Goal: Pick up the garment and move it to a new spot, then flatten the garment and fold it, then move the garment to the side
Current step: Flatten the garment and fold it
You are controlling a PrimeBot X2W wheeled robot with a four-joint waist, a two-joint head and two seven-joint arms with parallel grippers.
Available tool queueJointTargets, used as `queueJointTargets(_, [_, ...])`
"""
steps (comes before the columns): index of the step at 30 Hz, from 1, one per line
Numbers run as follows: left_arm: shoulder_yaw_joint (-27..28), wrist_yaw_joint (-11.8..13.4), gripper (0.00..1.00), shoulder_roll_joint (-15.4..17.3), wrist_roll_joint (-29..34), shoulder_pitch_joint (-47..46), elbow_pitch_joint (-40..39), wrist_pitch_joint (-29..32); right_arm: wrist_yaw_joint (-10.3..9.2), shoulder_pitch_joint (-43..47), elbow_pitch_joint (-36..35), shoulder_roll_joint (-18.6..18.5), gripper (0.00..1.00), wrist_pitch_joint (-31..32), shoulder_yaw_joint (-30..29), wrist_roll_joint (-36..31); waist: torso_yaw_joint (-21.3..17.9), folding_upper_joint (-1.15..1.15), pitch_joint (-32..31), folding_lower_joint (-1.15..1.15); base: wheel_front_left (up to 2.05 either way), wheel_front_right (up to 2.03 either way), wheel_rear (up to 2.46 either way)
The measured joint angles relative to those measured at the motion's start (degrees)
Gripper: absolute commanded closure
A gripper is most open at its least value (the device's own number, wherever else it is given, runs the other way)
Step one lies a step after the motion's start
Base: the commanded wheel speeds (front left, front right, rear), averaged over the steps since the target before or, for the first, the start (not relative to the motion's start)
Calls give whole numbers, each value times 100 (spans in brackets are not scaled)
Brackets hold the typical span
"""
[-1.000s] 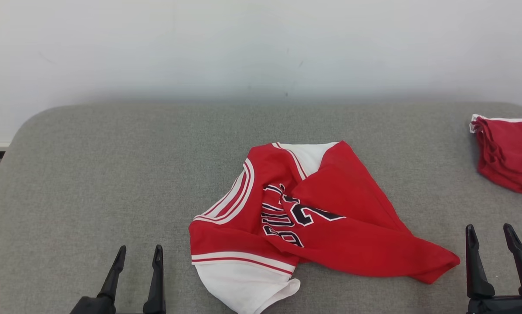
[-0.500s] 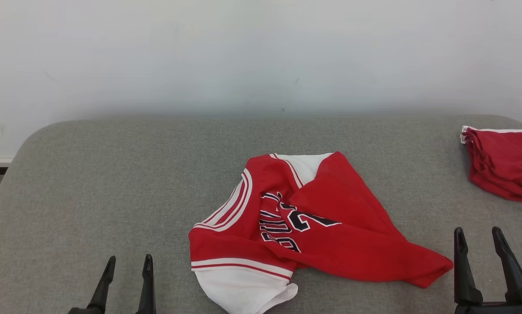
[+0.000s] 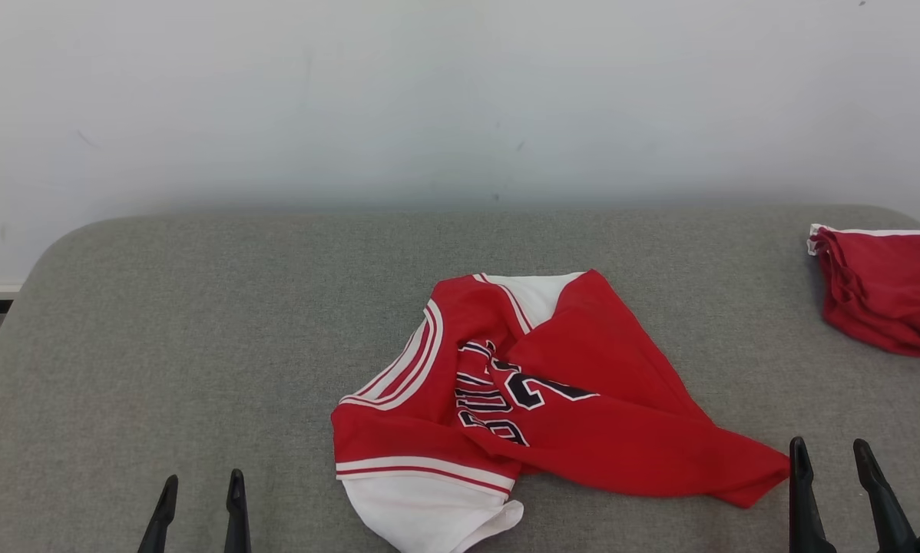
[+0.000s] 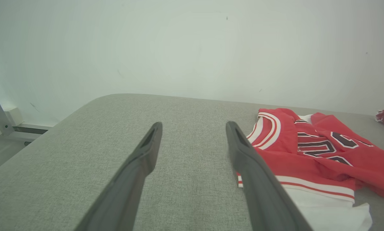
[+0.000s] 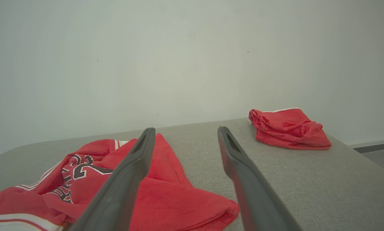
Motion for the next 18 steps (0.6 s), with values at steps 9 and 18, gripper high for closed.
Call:
queueJointTargets(9, [75, 3, 0, -2, 34, 21, -60, 0, 0, -15, 74, -3, 0, -32, 33, 16, 7, 0, 1, 1, 0, 0, 0])
queueJointTargets(18, [79, 2, 0, -7, 42, 30, -80, 0, 0, -25, 208, -10, 0, -47, 116, 23, -10, 0, 0, 0, 0, 0, 0])
